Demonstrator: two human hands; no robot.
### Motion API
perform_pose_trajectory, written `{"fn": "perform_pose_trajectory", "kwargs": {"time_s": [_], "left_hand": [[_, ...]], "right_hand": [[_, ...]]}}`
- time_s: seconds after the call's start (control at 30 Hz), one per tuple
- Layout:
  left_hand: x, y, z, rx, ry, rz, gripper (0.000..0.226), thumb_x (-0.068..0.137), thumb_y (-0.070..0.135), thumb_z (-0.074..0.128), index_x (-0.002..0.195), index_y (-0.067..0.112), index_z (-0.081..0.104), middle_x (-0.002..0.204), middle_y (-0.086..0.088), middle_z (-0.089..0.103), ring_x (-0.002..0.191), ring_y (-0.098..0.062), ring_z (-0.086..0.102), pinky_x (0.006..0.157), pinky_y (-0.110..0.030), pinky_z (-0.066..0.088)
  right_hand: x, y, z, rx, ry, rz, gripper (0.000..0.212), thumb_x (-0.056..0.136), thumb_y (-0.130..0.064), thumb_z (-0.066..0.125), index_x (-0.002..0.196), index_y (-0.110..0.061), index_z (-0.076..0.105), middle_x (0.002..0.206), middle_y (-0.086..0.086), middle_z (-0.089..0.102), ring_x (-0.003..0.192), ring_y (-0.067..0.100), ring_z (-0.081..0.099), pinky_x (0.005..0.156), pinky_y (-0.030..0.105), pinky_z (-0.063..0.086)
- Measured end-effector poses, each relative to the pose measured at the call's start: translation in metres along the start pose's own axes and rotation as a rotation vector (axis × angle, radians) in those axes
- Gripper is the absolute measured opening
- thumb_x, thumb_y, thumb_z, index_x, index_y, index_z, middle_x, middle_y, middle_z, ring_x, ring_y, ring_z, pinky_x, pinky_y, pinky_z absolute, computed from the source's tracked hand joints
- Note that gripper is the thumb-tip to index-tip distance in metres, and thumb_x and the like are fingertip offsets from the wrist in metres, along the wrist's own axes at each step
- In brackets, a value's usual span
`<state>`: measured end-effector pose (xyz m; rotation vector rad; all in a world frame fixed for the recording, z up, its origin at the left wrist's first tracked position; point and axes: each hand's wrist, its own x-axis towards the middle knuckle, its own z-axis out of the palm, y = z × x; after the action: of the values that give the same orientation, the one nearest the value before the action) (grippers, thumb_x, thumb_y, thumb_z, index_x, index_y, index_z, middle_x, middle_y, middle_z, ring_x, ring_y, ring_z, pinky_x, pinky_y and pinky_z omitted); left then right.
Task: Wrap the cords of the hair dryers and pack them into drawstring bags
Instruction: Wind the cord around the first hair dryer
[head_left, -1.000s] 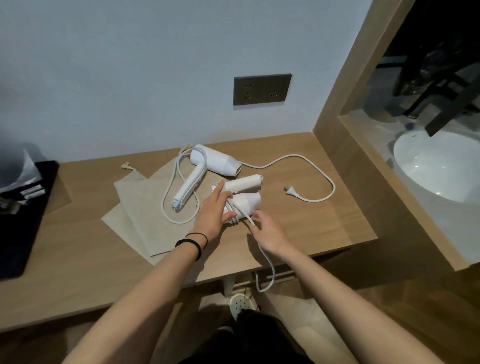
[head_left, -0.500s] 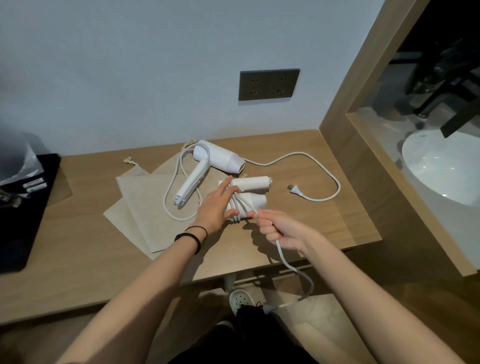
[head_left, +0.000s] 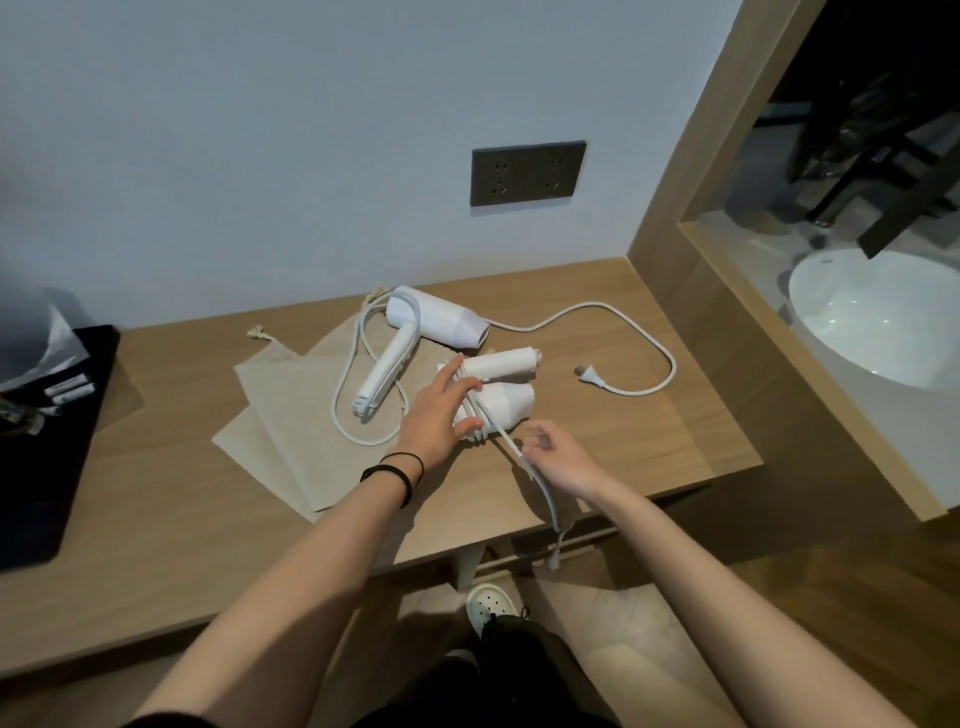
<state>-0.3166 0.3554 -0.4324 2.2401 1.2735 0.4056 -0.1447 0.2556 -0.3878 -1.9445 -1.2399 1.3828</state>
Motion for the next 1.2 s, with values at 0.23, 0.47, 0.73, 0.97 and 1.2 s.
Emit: {"fn": "perform_pose_trajectory", "kwargs": {"time_s": [0.23,0.47,0.73,0.97,1.2], "left_hand": [[-0.002,-0.006,0.002,-0.011,-0.002,-0.011,0.064,0.086,0.032,0.067,0.141,0.038,0.036,0.158,0.012,0.013,0.132,-0.024,0.038,0.096,-0.046,0.046],[0.012,-0.013,-0.001,0.048,-0.100,-0.077,0.083,0.088,0.045,0.059,0.151,0.036,0.005,0.160,0.013,0.002,0.134,-0.029,0.037,0.099,-0.048,0.045],[0.028,-0.014,-0.017,-0.060,-0.214,-0.072,0.084,0.089,0.036,0.062,0.152,0.025,0.007,0.160,0.009,-0.002,0.145,-0.021,0.020,0.114,-0.043,0.028],[0.018,-0.027,-0.020,-0.394,-0.246,-0.209,0.073,0.097,0.029,0.050,0.152,0.022,0.002,0.160,0.005,-0.004,0.147,-0.012,0.003,0.119,-0.029,0.010],[0.005,-0.023,-0.008,-0.520,-0.154,-0.328,0.085,0.091,0.039,0.058,0.152,0.029,-0.001,0.159,0.007,0.007,0.144,-0.012,0.013,0.111,-0.023,0.015]], "right_hand": [[0.034,-0.020,0.021,0.003,0.078,-0.066,0.022,0.100,-0.017,0.038,0.119,-0.012,0.049,0.107,0.001,0.055,0.098,0.015,0.053,0.079,0.024,0.042],[0.039,-0.024,0.019,-0.026,0.231,-0.286,0.028,0.103,-0.019,0.032,0.092,-0.010,0.056,0.075,-0.006,0.051,0.069,0.006,0.048,0.061,0.016,0.036],[0.050,-0.004,0.022,-0.337,0.109,-0.349,0.029,0.101,-0.027,0.038,0.084,-0.024,0.062,0.069,-0.009,0.057,0.070,0.013,0.053,0.066,0.031,0.041],[0.063,-0.004,0.015,-0.348,-0.031,-0.246,0.031,0.100,-0.029,0.041,0.079,-0.026,0.063,0.063,-0.013,0.051,0.067,0.002,0.048,0.064,0.024,0.036],[0.070,-0.002,0.005,-0.391,-0.173,-0.206,0.032,0.099,-0.034,0.038,0.079,-0.025,0.061,0.078,-0.004,0.059,0.080,0.010,0.055,0.072,0.026,0.041]]}}
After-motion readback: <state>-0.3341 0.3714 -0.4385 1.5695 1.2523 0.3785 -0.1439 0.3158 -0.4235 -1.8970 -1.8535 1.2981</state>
